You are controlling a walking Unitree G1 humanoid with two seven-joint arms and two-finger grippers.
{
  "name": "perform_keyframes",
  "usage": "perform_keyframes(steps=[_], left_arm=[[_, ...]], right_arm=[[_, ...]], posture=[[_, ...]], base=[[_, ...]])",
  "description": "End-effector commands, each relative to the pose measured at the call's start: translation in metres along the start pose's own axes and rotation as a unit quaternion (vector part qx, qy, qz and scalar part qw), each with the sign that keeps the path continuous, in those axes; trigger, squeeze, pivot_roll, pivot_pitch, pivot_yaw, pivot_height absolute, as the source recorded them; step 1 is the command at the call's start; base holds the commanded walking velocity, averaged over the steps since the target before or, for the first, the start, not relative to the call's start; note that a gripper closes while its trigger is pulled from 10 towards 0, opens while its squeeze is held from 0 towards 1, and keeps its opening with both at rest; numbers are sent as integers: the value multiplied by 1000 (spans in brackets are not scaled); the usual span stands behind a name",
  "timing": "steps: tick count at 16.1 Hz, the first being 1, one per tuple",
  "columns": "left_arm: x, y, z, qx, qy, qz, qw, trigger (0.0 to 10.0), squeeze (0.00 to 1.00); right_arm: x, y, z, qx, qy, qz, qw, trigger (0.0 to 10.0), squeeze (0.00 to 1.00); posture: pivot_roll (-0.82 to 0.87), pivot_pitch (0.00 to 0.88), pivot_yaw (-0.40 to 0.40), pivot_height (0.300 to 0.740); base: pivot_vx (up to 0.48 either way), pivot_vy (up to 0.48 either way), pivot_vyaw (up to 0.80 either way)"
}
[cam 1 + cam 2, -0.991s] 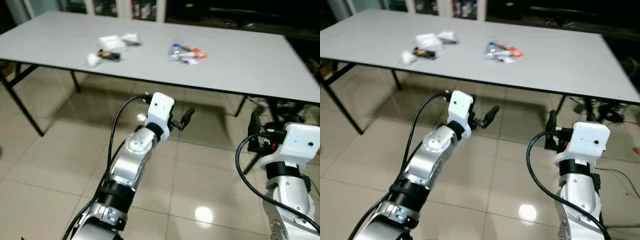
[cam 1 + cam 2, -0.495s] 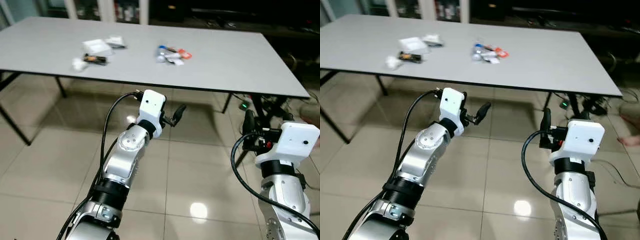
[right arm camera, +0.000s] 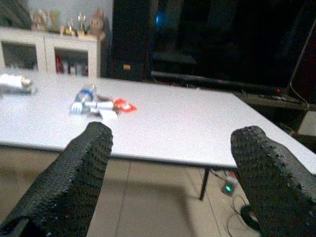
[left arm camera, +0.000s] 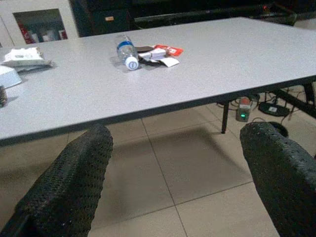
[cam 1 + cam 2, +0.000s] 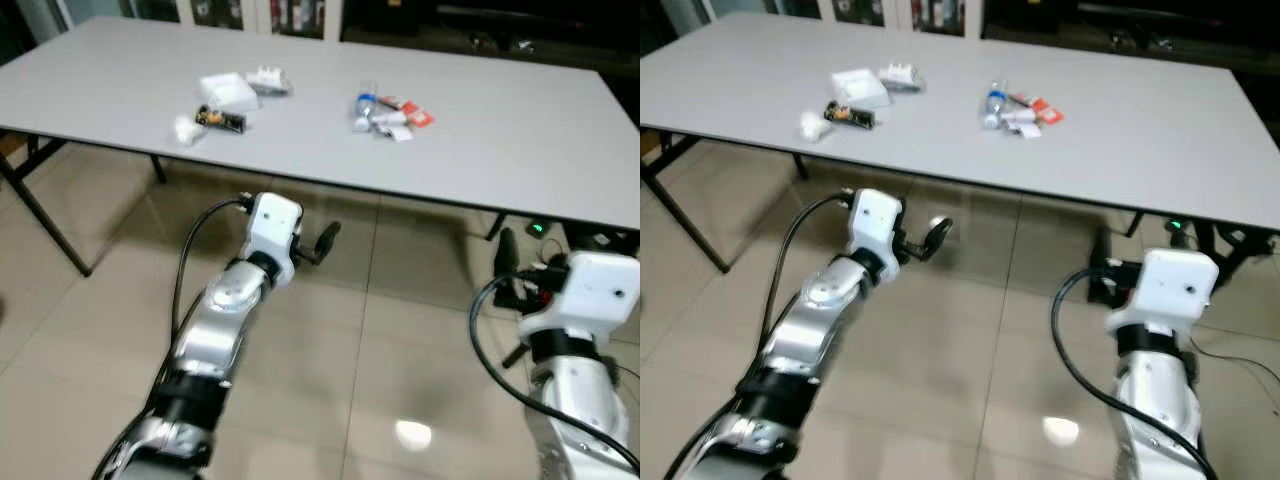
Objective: Picking trash to rubbish bin
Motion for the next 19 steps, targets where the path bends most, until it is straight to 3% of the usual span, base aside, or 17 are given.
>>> perform_keyframes(steps=[1, 14, 17, 19], left_arm=[[7, 4, -16, -20, 2, -8, 1000, 10000, 0], [12, 8, -21, -18, -6, -11, 1000, 10000, 0], [-3, 4, -13, -1, -10, 21, 1000, 10000, 0], [-9, 4, -12, -3, -12, 36, 999, 10000, 0]], right_arm=[[2, -3, -12, -17, -12, -3, 1000, 10000, 0], [5, 0, -11, -11, -16, -7, 1000, 10000, 0], [4, 1, -6, 5, -25, -5, 1000, 10000, 0], [6, 6, 0, 33, -60, -12, 998, 10000, 0]], posture=[[92, 46, -26, 740], [88, 45, -28, 740], [90, 53, -25, 740], [79, 61, -9, 740]], base=[[469, 0, 0], [469, 0, 0], [466, 0, 0], [456, 0, 0]])
Point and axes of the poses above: a point about 5 cm out from each wrist's last joint towards the gripper, its own y axis pointing out of the wrist towards the gripper, its own x axis along the axis of the wrist's last joint, z = x × y, the point moved 5 cm from there along y, pointing out of the wrist towards the gripper, and after that the axes turned 6 degrees about y, right-handed, at the moved point
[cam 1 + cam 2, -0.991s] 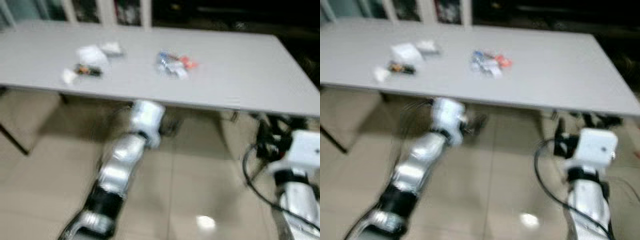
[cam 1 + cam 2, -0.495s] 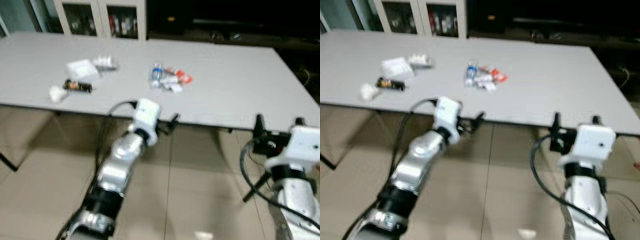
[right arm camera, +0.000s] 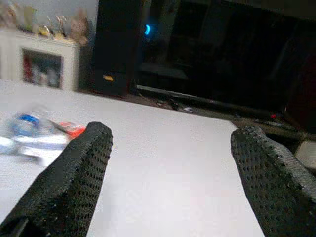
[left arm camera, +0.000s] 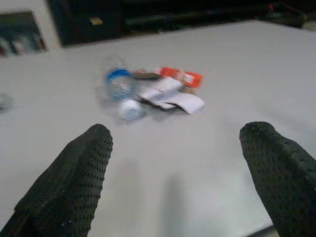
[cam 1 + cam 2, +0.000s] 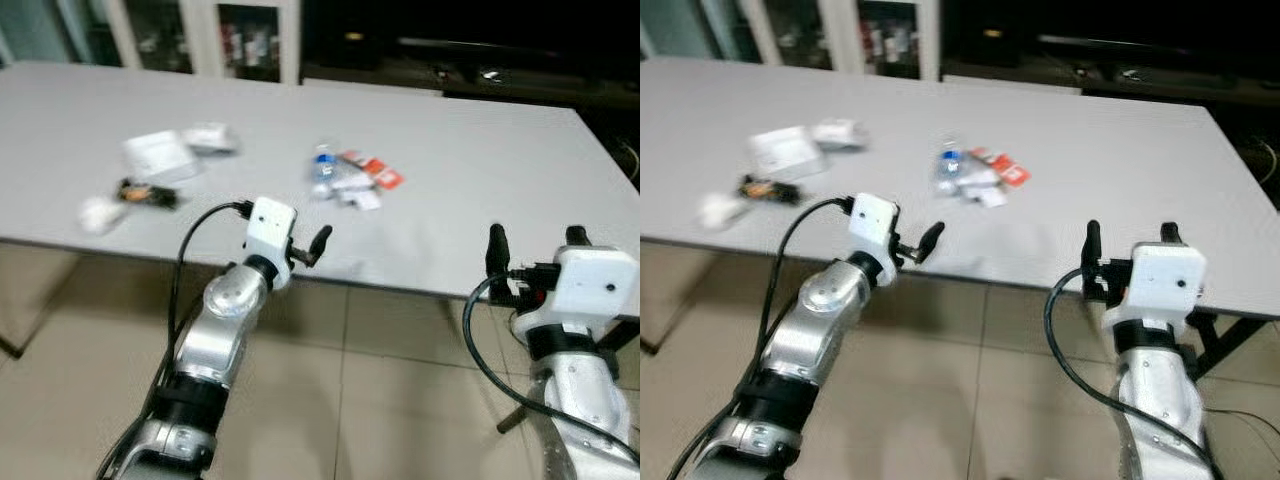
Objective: Picking trash to rubbish bin
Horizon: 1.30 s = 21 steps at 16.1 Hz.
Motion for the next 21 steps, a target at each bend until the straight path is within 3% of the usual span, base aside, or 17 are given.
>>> perform_keyframes(steps=[1, 3, 5, 8, 11, 16, 18, 21], left_arm=[[-5, 0, 2, -5, 4, 15, 1000, 10000, 0], [-4, 2, -4, -27, 5, 18, 999, 10000, 0], [0, 4, -11, -60, 42, 22, 997, 10000, 0], [-13, -1, -14, -80, 79, 57, 992, 10000, 0], [-21, -6, -12, -66, 52, 75, 994, 10000, 0], [-37, -24, 30, 40, 22, 116, 992, 10000, 0], [-40, -33, 34, 48, 19, 117, 992, 10000, 0], [-38, -38, 26, 15, -8, 144, 989, 10000, 0]], right_arm=[[8, 8, 6, 24, -23, -17, 999, 10000, 0], [13, 16, 3, 36, -41, -26, 998, 10000, 0], [15, 23, 6, 57, -59, -33, 996, 10000, 0], [23, 32, 18, 69, -62, -53, 994, 10000, 0], [23, 27, 24, 56, -38, -53, 996, 10000, 0], [15, 11, 13, 6, -13, -38, 999, 10000, 0], [16, 9, 7, -14, 6, -35, 999, 10000, 0], [17, 5, 4, -13, -3, -35, 999, 10000, 0]], posture=[[74, 64, -3, 740], [74, 69, 8, 740], [89, 73, 10, 740], [127, 68, -12, 740], [139, 65, -20, 740], [151, 57, -33, 740], [156, 57, -39, 740], [148, 61, -47, 740]], base=[[292, 0, 0], [0, 0, 0], [0, 0, 0], [0, 0, 0], [0, 0, 0], [0, 0, 0], [0, 0, 0], [0, 0, 0]])
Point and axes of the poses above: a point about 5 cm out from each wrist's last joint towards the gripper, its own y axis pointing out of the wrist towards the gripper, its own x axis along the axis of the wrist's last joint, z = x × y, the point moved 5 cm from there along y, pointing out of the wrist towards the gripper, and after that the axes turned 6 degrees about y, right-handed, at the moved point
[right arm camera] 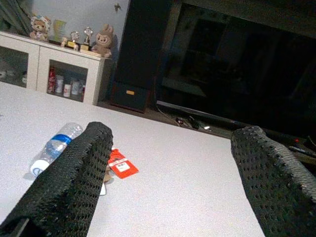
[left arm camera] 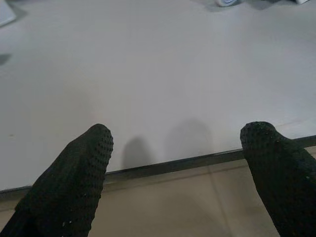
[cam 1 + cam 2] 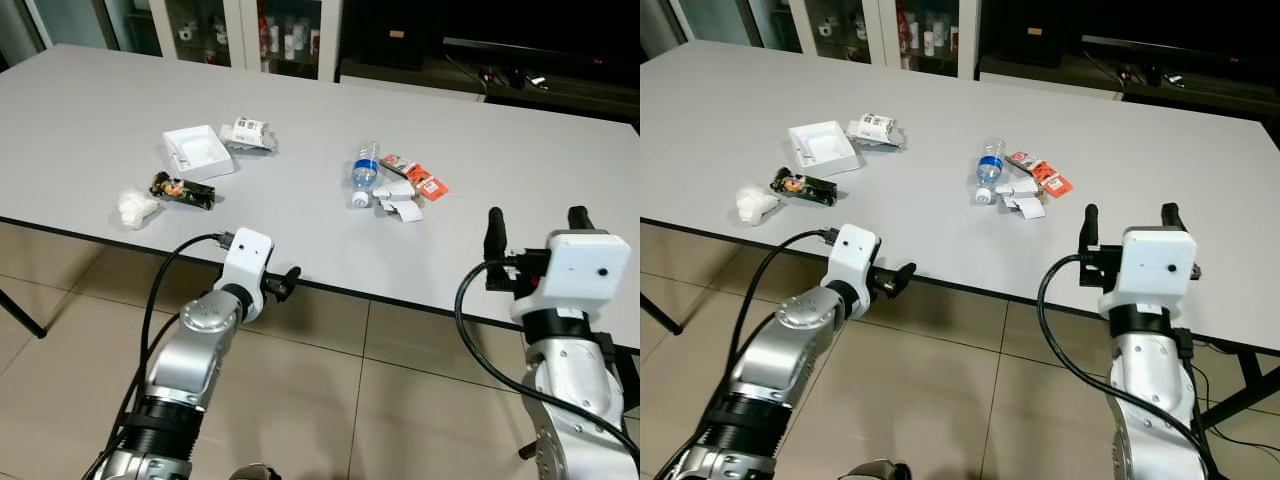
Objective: Picking trash to rubbish bin
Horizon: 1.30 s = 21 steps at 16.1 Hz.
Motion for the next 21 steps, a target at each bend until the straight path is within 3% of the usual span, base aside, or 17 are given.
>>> perform_keyframes(steps=[1, 3, 7, 11, 17, 19, 21], left_arm=[[14, -6, -13, -46, -11, -19, 999, 10000, 0], [23, -11, -34, -106, -1, -29, 994, 10000, 0], [18, -12, -52, -132, 19, -7, 991, 10000, 0], [26, -22, -45, -126, 13, -13, 992, 10000, 0], [15, -35, -24, -72, 4, 24, 997, 10000, 0], [12, -41, -20, -53, -30, 50, 997, 10000, 0], [14, -42, -29, -68, -61, 61, 994, 10000, 0]], right_arm=[[2, -1, -7, -6, -6, -1, 1000, 10000, 0], [2, -1, -10, -8, -8, 1, 1000, 10000, 0], [0, 0, -10, -5, -6, 5, 1000, 10000, 0], [0, 17, -1, 20, -1, 0, 1000, 10000, 0], [-11, 28, 20, 60, 26, 14, 998, 10000, 0], [-13, 30, 20, 63, 21, 12, 998, 10000, 0], [-9, 32, 10, 51, 17, 1, 999, 10000, 0]], posture=[[148, 61, -47, 740], [146, 70, -49, 740], [155, 89, -59, 740], [236, 126, -104, 740], [356, 190, -165, 740], [364, 185, -156, 740], [359, 154, -124, 740]], base=[[0, 0, 0], [0, 0, 0], [0, 0, 0], [0, 0, 0], [0, 0, 0], [0, 0, 0], [0, 0, 0]])
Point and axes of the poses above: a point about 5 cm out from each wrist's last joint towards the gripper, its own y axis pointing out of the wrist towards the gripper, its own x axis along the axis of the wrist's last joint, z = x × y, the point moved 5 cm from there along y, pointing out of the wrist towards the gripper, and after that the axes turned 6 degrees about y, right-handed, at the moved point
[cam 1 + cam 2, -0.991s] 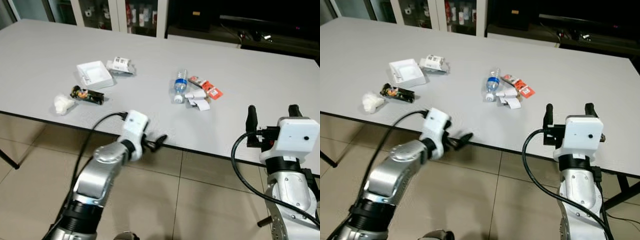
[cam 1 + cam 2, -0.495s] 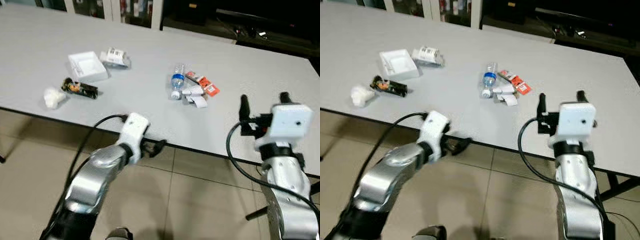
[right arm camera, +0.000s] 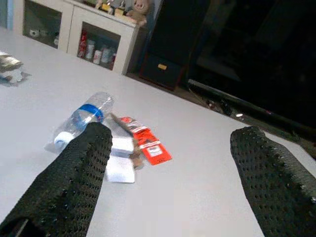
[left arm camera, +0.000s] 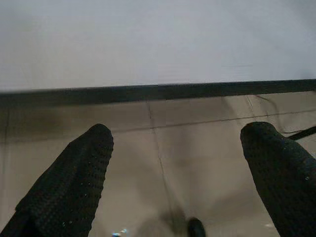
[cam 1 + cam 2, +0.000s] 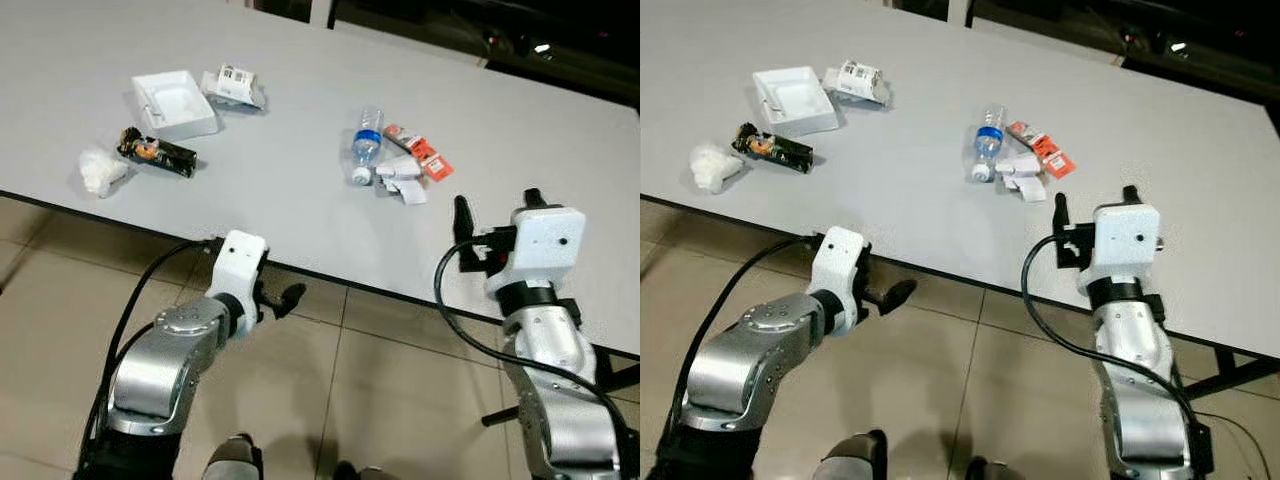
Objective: Picking trash to rubbish bin
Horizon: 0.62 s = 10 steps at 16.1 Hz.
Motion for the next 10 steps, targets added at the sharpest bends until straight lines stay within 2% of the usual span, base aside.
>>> perform_keyframes(steps=[1, 4, 6, 8, 9, 10], left_arm=[[7, 3, -7, -15, 4, -2, 1000, 10000, 0], [10, 11, -6, -10, 6, 2, 1000, 10000, 0], [7, 14, -10, -18, 2, 15, 1000, 10000, 0], [11, 17, -8, -27, 4, 9, 1000, 10000, 0], [16, 20, -12, -42, 14, 1, 999, 10000, 0], [15, 23, -15, -49, 17, -4, 999, 10000, 0]], right_arm=[[0, 0, -16, -30, -1, -5, 1000, 10000, 0], [1, -3, -24, -54, -10, -9, 998, 10000, 0], [6, -11, -33, -60, -41, -18, 997, 10000, 0], [10, -15, -47, -88, -66, -24, 994, 10000, 0], [21, -14, -53, -110, -65, -40, 991, 10000, 0], [22, -14, -52, -112, -68, -45, 990, 10000, 0]], posture=[[352, 139, -123, 740], [325, 122, -103, 740], [308, 117, -92, 740], [264, 110, -82, 740], [255, 102, -82, 740], [248, 98, -75, 740]], base=[[0, 0, 0], [0, 0, 0], [0, 0, 0], [0, 0, 0], [0, 0, 0], [0, 0, 0]])
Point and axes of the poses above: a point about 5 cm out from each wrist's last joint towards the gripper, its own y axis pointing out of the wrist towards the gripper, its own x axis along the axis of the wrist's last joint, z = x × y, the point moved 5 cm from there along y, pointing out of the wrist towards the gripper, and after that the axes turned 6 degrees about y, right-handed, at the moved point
